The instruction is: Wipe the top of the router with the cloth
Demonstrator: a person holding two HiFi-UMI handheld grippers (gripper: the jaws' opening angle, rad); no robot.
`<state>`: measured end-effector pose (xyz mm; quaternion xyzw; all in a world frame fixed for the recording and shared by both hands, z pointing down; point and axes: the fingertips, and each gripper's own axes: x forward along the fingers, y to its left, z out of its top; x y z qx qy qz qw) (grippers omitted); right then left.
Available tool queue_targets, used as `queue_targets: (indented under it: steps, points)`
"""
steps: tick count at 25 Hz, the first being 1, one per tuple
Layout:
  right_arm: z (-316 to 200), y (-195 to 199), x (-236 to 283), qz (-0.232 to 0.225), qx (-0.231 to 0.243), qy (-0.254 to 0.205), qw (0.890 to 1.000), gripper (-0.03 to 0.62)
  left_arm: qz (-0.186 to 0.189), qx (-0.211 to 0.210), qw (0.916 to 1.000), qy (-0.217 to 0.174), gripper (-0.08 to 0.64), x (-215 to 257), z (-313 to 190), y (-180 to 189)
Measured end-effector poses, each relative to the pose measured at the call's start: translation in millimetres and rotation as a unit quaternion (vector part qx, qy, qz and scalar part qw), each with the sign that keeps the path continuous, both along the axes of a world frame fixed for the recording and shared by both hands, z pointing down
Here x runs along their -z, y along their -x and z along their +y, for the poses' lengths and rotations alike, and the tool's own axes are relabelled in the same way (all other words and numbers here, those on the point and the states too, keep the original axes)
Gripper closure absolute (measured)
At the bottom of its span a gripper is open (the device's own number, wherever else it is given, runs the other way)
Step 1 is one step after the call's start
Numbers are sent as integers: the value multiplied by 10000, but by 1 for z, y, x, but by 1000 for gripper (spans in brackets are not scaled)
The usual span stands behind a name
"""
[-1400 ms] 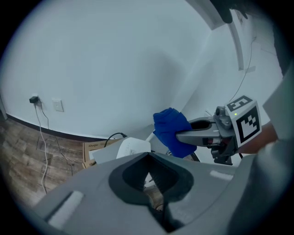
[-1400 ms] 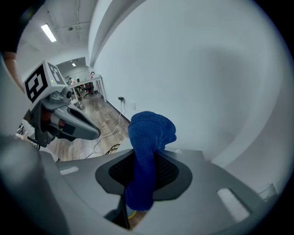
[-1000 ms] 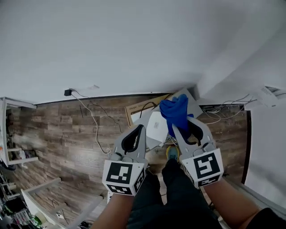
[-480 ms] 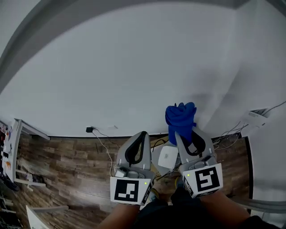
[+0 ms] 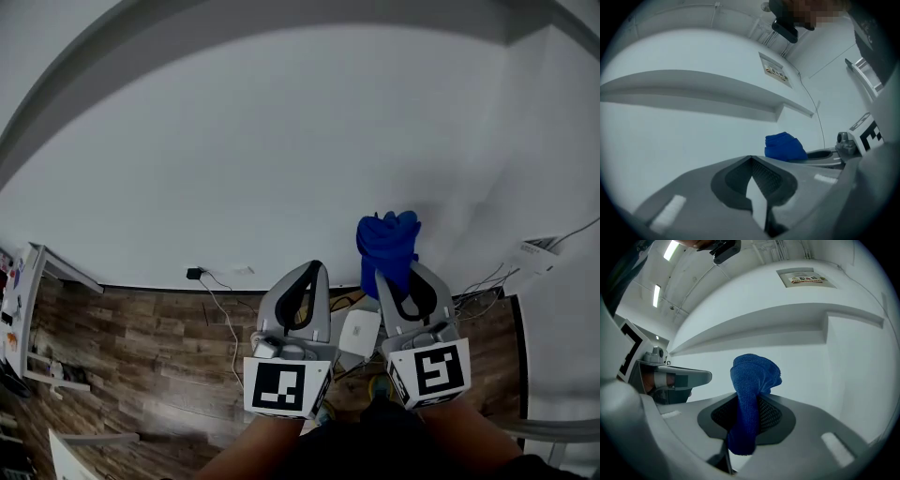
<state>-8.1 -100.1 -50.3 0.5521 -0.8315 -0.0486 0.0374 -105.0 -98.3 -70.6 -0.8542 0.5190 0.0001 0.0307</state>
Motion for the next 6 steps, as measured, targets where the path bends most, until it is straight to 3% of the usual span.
queue_targets:
  steps: [6]
  points:
    - [4, 5, 6, 37, 64, -111, 9999, 479, 64, -61, 10000, -19, 560, 1, 3, -3]
